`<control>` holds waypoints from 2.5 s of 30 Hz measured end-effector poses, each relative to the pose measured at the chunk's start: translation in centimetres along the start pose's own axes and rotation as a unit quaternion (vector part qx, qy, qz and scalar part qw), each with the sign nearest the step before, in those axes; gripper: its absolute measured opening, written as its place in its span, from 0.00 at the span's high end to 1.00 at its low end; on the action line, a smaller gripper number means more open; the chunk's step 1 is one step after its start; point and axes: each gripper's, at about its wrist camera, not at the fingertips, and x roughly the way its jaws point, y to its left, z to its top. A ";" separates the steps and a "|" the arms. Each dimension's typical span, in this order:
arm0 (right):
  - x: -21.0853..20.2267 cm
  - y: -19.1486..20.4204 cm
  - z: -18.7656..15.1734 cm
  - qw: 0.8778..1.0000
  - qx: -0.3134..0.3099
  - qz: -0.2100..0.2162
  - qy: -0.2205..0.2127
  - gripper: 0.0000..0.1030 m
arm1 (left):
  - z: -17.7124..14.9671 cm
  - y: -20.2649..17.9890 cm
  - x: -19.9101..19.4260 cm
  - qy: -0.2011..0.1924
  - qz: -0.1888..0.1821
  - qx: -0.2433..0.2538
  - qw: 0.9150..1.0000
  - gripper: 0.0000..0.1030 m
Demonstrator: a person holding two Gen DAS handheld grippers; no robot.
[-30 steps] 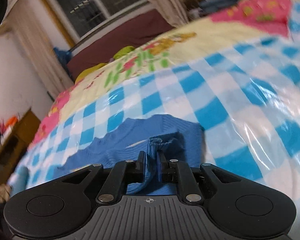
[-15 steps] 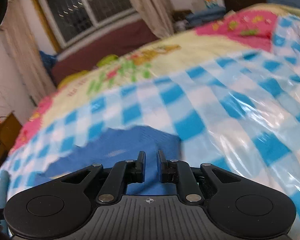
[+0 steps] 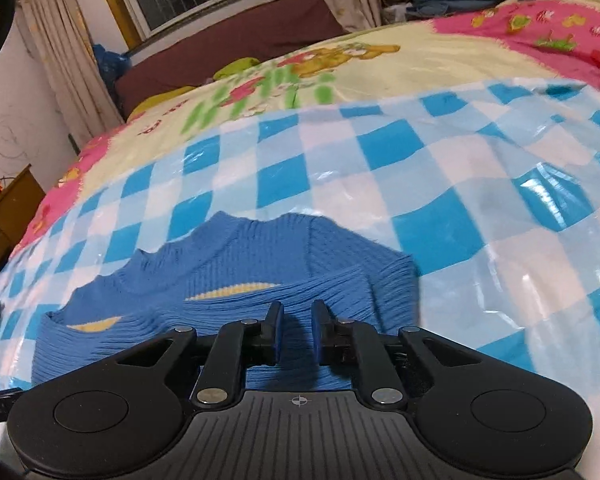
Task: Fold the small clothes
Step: 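Grasp the sweater hem with the left gripper while the right gripper grasps it too, then lift the hem with both grippers and fold it toward the collar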
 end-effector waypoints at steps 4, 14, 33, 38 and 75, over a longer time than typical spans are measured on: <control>-3.2 0.0 -0.4 1.000 -0.008 0.019 -0.004 0.79 | -1.3 1.1 -2.6 -0.001 -0.004 0.005 1.000 0.42; -13.3 -2.3 -6.1 0.995 -0.028 0.071 0.070 0.76 | -10.1 3.4 -9.9 0.055 -0.050 0.025 0.997 0.42; -19.2 -4.8 -14.0 0.985 -0.006 0.046 0.168 0.67 | -17.0 3.1 -11.5 0.138 -0.089 0.047 0.985 0.48; -19.6 -5.1 -14.5 0.984 -0.013 0.040 0.176 0.65 | -17.2 2.8 -11.7 0.143 -0.094 0.051 0.984 0.70; -19.2 -8.7 -12.0 0.938 0.215 0.233 0.138 0.90 | -12.5 5.1 -13.5 0.104 -0.184 -0.069 0.975 0.87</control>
